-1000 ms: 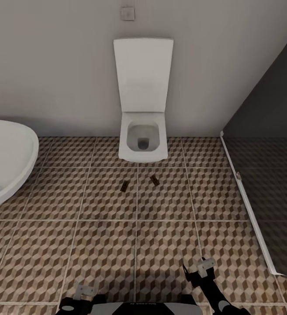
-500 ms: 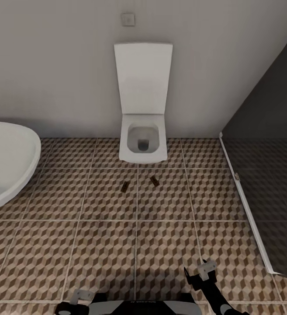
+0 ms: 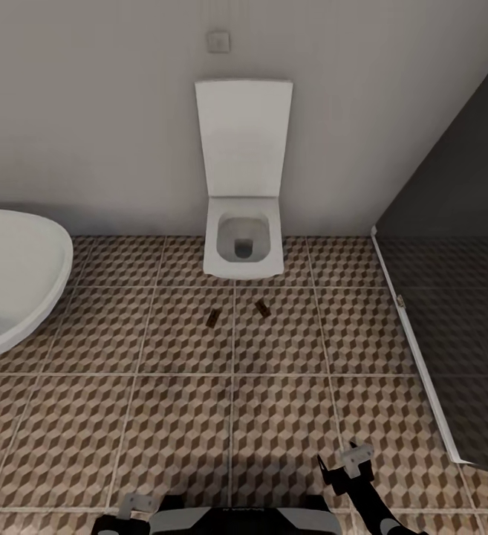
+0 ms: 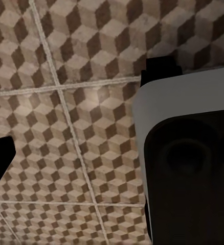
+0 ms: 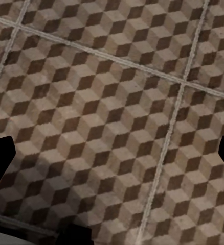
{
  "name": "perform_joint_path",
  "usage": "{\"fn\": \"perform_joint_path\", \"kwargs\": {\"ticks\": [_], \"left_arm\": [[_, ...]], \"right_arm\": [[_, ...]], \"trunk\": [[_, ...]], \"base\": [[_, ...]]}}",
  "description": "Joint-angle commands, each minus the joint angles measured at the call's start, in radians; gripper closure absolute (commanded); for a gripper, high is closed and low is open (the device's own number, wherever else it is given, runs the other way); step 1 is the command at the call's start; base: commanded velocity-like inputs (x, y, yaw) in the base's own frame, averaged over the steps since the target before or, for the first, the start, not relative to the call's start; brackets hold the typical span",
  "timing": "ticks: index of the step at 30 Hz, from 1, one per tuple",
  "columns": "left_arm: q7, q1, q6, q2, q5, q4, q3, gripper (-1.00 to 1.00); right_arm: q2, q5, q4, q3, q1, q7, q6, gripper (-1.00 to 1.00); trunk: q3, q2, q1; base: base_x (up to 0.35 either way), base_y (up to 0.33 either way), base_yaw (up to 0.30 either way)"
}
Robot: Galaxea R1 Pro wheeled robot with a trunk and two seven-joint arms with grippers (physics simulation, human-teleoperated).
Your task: Take the four mousetraps from the cabinet in the bathroom and place them on the bathroom floor. Make sure all four end up on the same floor surface, and ensure that at least two of them are either under or directly next to the same bathroom sink.
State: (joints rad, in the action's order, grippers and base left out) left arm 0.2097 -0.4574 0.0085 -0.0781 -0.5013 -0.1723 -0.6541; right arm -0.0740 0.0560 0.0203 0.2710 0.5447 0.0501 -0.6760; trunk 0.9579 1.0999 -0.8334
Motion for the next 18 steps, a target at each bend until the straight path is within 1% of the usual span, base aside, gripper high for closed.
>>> {"fn": "perform_joint_path", "kwargs": {"ticks": [1,18], "left_arm": [[0.005,0.000,0.001,-0.001,-0.008,-0.002,-0.009,-1.00],[0.005,0.000,0.001,0.000,-0.008,0.000,-0.009,-1.00]], "right_arm": [[0.000,0.006,0.000,0.002,0.000,0.005,-0.002,-1.00],[0.000,0.005,0.000,0.002,0.000,0.005,-0.001,-1.00]], "trunk": [[-0.003,-0.007,0.004],[-0.056,-0.126,0.069]], "base": [[0.000,0.000,0.000],[0.000,0.000,0.000]]}}
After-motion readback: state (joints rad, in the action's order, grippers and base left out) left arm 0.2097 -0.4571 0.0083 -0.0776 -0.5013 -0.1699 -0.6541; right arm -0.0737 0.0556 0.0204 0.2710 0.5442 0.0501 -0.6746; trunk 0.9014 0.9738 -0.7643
